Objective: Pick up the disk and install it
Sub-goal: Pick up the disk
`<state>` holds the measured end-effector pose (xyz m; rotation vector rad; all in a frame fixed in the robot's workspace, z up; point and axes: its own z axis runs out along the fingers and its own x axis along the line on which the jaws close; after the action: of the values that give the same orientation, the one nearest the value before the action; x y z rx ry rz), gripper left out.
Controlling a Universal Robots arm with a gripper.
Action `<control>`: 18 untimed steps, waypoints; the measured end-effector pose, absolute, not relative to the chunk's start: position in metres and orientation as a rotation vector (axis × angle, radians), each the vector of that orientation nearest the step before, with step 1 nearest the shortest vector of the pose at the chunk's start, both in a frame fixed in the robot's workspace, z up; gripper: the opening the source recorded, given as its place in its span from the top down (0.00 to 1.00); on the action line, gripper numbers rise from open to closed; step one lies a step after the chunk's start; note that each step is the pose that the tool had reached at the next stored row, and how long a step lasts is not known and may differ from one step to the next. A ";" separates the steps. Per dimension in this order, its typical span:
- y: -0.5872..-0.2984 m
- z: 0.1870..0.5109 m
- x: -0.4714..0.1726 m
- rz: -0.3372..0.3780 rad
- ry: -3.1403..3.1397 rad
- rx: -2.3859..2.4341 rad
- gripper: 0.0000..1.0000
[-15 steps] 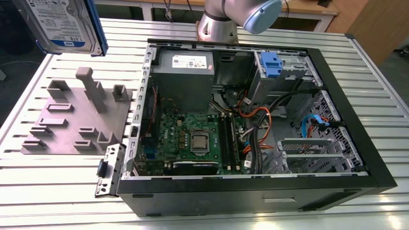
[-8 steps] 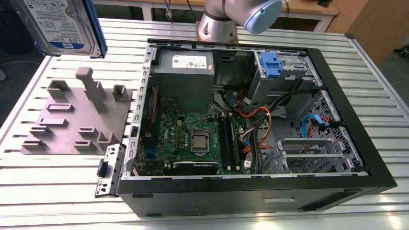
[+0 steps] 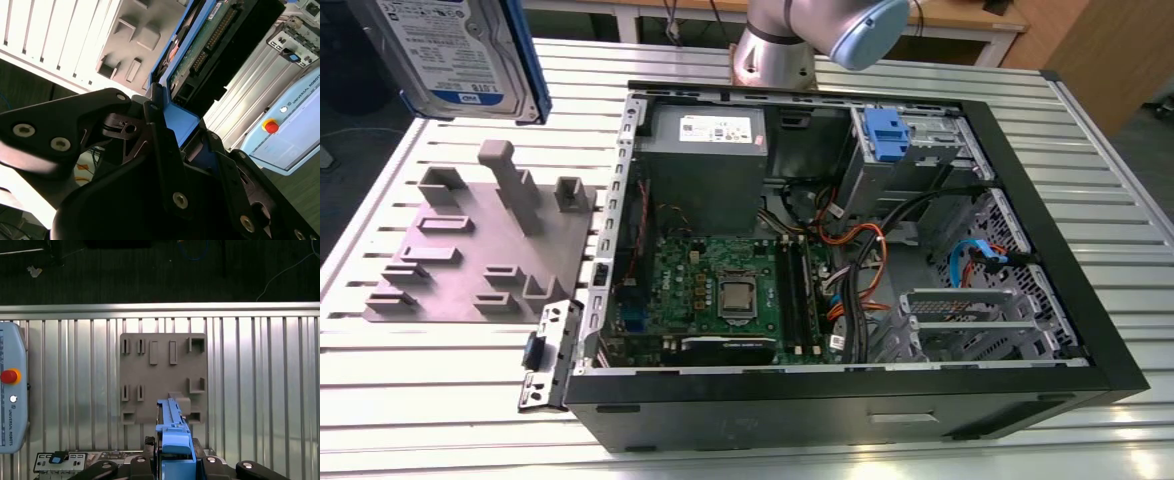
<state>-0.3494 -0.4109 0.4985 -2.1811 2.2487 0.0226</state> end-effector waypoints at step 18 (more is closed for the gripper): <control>-0.422 0.498 -0.337 0.023 2.249 -2.181 0.63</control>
<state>-0.3368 -0.4219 0.4985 -2.1811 2.2488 0.0230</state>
